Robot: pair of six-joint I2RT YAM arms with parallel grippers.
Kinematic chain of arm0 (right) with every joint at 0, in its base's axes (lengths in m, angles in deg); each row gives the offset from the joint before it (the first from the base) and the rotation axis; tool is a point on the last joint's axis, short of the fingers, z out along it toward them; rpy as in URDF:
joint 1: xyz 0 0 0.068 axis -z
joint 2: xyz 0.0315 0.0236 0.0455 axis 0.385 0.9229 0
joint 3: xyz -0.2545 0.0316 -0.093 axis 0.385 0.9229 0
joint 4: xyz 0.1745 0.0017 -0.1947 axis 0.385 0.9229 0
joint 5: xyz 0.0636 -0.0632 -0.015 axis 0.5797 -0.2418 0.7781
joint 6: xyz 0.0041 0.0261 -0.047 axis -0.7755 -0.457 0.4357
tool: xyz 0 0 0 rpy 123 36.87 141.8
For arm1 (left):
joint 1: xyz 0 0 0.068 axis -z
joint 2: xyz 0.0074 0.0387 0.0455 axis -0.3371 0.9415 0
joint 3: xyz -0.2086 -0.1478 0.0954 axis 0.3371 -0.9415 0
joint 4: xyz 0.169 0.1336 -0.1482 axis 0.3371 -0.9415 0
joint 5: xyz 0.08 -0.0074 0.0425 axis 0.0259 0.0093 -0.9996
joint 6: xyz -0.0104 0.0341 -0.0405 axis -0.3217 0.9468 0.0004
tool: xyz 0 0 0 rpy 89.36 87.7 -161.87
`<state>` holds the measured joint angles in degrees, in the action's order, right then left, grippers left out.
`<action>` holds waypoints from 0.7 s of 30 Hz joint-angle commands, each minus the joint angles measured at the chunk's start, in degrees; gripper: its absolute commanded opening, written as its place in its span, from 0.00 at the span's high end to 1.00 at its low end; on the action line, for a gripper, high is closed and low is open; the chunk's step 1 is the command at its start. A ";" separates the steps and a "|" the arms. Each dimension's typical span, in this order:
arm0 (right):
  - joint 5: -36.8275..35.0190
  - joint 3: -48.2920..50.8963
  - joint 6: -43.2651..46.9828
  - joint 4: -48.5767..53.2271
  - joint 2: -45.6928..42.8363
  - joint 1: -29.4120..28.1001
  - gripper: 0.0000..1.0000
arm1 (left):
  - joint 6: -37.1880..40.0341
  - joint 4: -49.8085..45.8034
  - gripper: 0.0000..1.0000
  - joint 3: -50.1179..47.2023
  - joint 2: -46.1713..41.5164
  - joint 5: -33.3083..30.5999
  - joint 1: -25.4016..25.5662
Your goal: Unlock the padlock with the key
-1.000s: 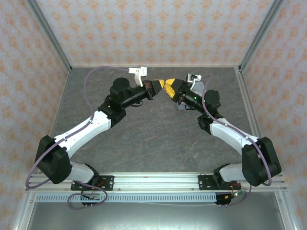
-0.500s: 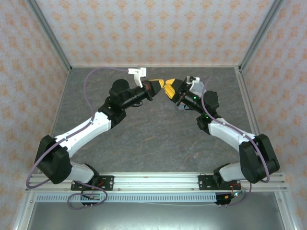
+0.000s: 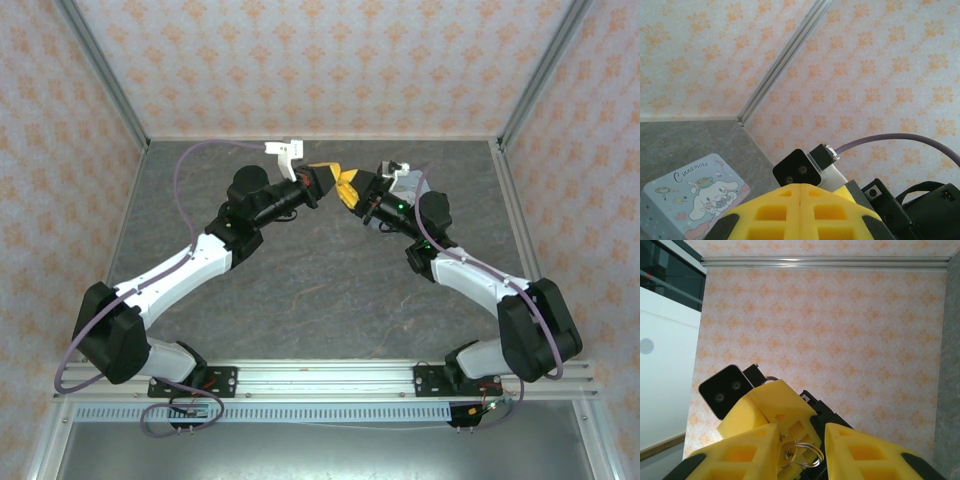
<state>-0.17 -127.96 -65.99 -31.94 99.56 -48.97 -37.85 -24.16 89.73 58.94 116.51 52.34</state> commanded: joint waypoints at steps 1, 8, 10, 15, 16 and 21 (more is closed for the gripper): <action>0.26 -0.44 0.12 -3.08 -0.26 -0.49 0.74 | 0.58 3.39 1.00 -0.69 -0.89 -0.82 0.33; 0.41 -0.80 0.63 -2.32 -0.68 -0.48 0.88 | 0.80 3.30 1.00 -1.47 -0.77 -0.80 0.34; 0.41 -0.72 1.03 -1.80 -0.84 -0.50 0.92 | 0.82 3.21 1.00 -1.55 -0.73 -0.99 0.32; 0.11 -0.42 3.15 0.60 -1.77 -0.48 0.99 | 0.68 2.18 1.00 -1.45 -0.52 -1.76 0.37; -0.02 -0.36 3.93 1.47 -2.14 -0.51 1.00 | 0.67 1.74 1.00 -1.32 -0.58 -2.02 0.36; -1.63 -0.13 10.23 9.62 -4.89 -0.41 1.00 | 1.00 -0.82 0.67 -0.67 -1.06 -2.90 0.32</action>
<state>-1.59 -127.96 -61.55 -27.72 97.65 -48.97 -37.77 -24.37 88.81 58.94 115.02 52.34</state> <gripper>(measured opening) 0.048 0.270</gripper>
